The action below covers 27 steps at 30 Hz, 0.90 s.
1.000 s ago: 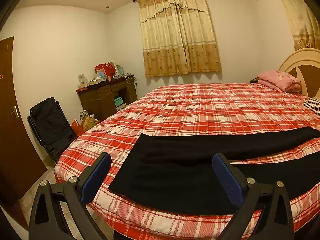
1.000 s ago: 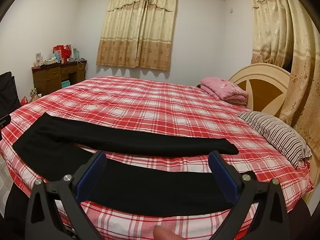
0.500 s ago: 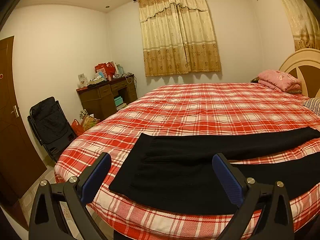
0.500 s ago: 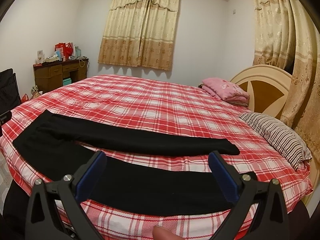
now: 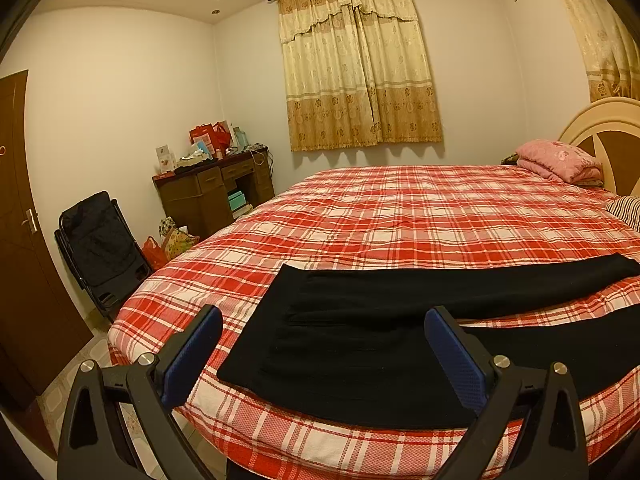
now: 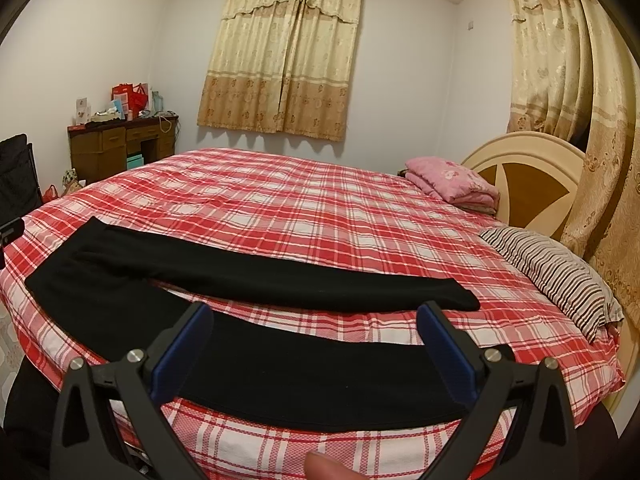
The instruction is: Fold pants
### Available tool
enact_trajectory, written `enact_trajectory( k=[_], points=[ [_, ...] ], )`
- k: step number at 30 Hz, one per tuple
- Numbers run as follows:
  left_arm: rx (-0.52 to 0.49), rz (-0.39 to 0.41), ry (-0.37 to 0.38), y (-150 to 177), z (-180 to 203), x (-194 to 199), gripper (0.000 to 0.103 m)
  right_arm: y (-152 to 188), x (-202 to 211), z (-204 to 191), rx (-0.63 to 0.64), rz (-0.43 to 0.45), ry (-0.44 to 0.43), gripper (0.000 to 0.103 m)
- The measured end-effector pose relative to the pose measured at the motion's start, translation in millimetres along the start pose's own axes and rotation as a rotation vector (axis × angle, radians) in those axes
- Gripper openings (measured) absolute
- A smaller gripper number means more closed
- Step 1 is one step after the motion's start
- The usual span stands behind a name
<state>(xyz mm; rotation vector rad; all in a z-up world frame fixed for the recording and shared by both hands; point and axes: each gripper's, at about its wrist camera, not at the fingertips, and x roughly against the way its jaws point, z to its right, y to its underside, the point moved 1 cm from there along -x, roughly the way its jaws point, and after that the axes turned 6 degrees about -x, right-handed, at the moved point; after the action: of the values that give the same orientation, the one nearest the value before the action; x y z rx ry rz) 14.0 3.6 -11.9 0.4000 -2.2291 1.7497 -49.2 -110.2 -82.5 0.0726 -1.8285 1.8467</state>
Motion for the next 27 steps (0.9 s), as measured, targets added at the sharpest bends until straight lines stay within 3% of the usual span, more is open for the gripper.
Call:
enact_trajectory(
  k=[27],
  points=[
    [0.004,-0.026,0.003,10,-6,-13,0.102,9,-5,-8,0.022,-0.014,0.0,0.103]
  ],
)
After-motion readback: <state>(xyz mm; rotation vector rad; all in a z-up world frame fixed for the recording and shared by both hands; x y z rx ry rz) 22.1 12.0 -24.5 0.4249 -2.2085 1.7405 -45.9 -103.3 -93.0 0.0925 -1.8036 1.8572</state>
